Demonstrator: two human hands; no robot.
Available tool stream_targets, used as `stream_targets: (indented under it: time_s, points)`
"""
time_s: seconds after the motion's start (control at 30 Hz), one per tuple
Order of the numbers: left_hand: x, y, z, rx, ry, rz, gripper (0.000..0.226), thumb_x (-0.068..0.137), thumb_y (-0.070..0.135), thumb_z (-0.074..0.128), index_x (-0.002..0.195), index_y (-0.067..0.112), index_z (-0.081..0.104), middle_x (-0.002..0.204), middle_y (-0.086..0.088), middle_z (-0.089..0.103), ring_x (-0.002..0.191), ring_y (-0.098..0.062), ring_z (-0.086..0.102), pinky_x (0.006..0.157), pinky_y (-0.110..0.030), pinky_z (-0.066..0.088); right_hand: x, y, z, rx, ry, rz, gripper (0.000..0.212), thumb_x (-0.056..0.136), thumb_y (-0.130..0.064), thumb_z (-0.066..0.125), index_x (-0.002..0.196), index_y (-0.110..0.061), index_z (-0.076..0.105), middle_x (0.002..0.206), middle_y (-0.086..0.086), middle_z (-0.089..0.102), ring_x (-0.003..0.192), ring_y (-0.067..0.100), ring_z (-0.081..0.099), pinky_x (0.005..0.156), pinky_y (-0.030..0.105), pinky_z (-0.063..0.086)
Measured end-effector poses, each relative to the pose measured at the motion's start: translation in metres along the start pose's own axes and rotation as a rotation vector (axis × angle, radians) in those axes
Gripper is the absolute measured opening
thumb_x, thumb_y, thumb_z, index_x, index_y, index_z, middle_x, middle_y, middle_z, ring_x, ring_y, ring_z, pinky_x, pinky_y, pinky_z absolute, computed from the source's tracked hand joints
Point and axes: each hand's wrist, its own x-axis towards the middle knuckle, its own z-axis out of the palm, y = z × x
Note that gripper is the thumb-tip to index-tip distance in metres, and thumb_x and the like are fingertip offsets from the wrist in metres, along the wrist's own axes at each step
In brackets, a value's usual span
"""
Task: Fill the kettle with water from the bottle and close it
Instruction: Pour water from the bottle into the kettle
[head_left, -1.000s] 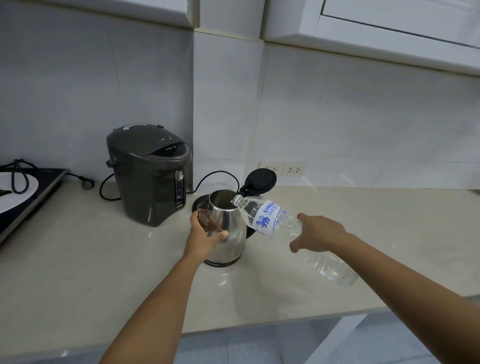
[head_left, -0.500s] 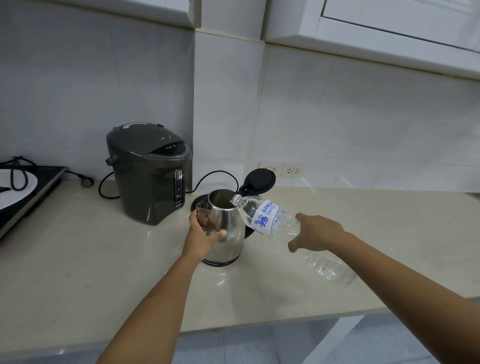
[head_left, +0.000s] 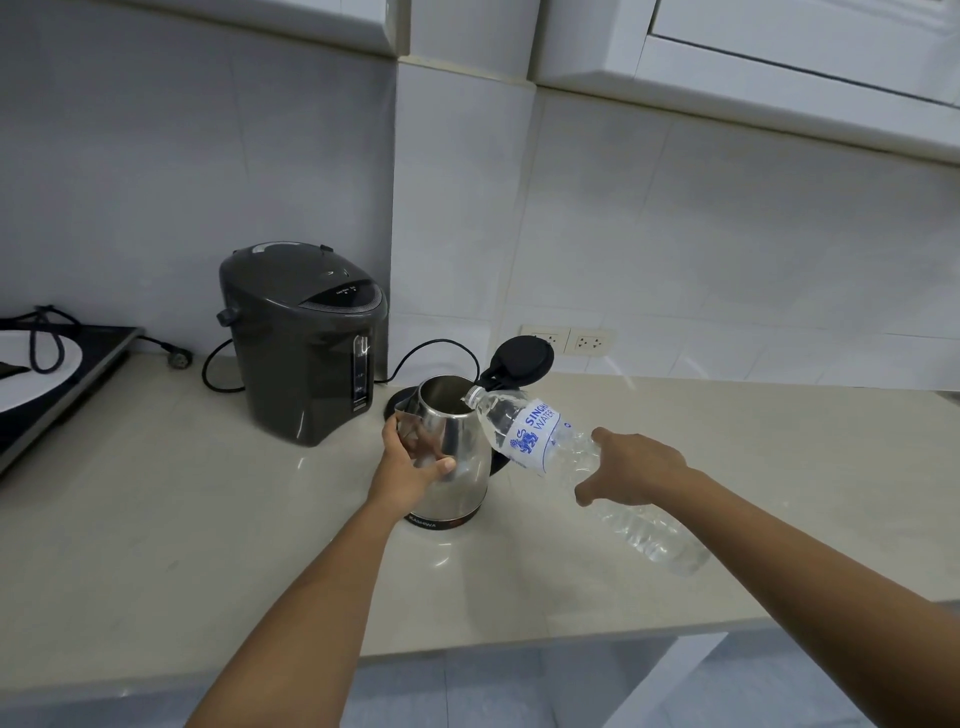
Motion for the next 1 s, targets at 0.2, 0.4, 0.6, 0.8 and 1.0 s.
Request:
stream_targets:
  time_s: [0.2,0.4,0.6,0.8,1.0]
  points:
    - [-0.003,0.003,-0.012,0.076,-0.075,0.002,0.103,0.083,0.019,0.077,0.155,0.028,0.005,0.146,0.002,0.043,0.136,-0.021,0.044,0.111,-0.04,0.038,-0.002,-0.001,0.026,0.152,-0.022,0.001,0.073,0.069,-0.053,0.073,0.127,-0.021,0.042,0.084,-0.007,0.055,0.084,0.021,0.059,0.062,0.029,0.041]
    - [-0.023,-0.025,-0.051,0.44,-0.16,-0.071,0.082,0.088,0.019,0.07,0.154,0.023,0.02,0.144,-0.011,0.047,0.126,-0.031,0.053,0.103,-0.04,0.045,-0.003,-0.003,0.059,0.431,-0.076,-0.011,0.066,0.069,-0.047,0.079,0.119,-0.019,0.046,0.096,-0.002,0.061,0.087,0.019,0.06,0.075,0.034,0.05]
    - [-0.05,-0.07,-0.078,0.868,-0.265,-0.132,0.063,0.091,0.023,0.063,0.148,0.022,0.037,0.142,-0.011,0.044,0.13,-0.028,0.047,0.105,-0.035,0.041,-0.008,-0.021,0.087,0.647,-0.106,-0.078,0.064,0.07,-0.037,0.081,0.12,-0.019,0.046,0.105,0.0,0.062,0.096,0.023,0.06,0.081,0.037,0.05]
    - [-0.059,-0.086,-0.085,0.981,-0.25,-0.102,0.041,0.096,0.025,0.054,0.137,0.023,0.051,0.133,-0.012,0.046,0.121,-0.029,0.053,0.1,-0.036,0.045,-0.012,-0.062,0.1,0.801,-0.123,-0.201,0.064,0.068,-0.032,0.084,0.119,-0.025,0.045,0.107,-0.006,0.064,0.099,0.018,0.062,0.087,0.037,0.052]
    - [-0.054,-0.08,-0.115,0.849,-0.15,-0.108,0.04,0.096,0.026,0.057,0.135,0.016,0.055,0.128,-0.015,0.051,0.116,-0.031,0.056,0.099,-0.034,0.043,-0.012,-0.121,0.104,1.008,-0.138,-0.302,0.066,0.07,-0.024,0.085,0.121,-0.03,0.044,0.106,-0.015,0.064,0.091,-0.004,0.061,0.074,0.019,0.049]
